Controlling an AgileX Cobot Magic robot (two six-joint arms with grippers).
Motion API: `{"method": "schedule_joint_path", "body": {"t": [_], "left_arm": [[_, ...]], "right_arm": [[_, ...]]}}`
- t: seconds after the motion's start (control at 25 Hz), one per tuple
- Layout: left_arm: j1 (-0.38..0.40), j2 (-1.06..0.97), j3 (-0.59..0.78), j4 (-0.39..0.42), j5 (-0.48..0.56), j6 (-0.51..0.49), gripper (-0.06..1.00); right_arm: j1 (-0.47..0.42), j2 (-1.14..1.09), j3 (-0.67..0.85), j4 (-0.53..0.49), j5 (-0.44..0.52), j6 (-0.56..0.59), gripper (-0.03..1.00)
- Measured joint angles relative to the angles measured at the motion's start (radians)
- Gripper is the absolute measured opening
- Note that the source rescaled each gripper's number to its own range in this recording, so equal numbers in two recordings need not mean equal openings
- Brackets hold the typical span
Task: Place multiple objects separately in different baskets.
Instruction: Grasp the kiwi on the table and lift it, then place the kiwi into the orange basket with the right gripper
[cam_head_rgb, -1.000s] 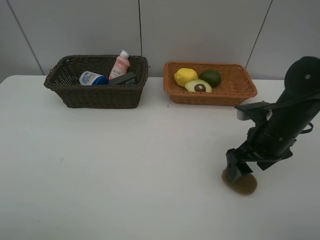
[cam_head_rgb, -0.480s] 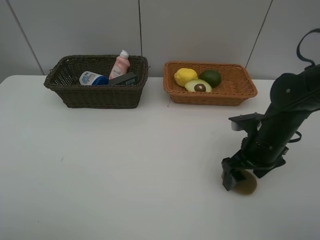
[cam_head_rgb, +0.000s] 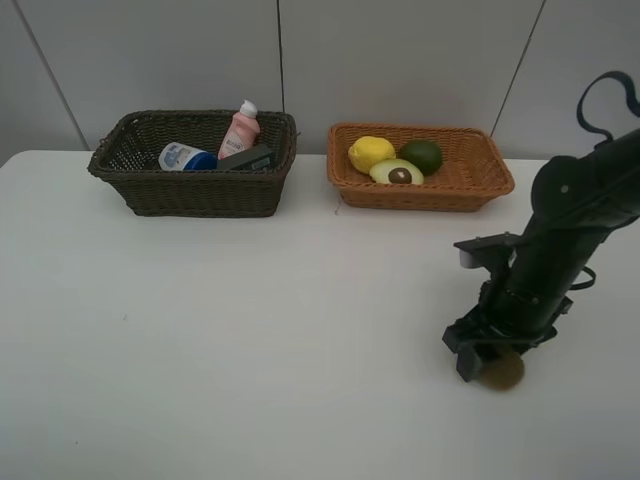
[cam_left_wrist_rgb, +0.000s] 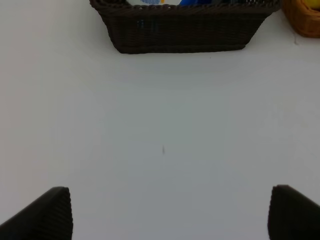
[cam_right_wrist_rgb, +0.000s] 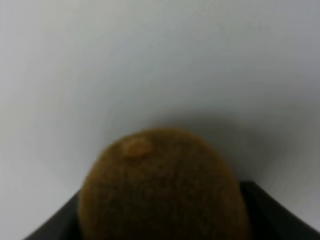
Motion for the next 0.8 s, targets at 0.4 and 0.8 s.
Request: {"method": "schedule_joint_path", "body": {"t": [0.4, 0.8], "left_arm": [[0.000, 0.000, 0.000, 0.000, 0.000, 0.000, 0.99], [0.000, 0.000, 0.000, 0.000, 0.000, 0.000, 0.99]], "right_arm": [[0.000, -0.094, -0.138, -0.042, 0.155, 0.000, 0.40], [-0.087, -0.025, -0.645, -0.133, 0.032, 0.048, 0.40]]}}
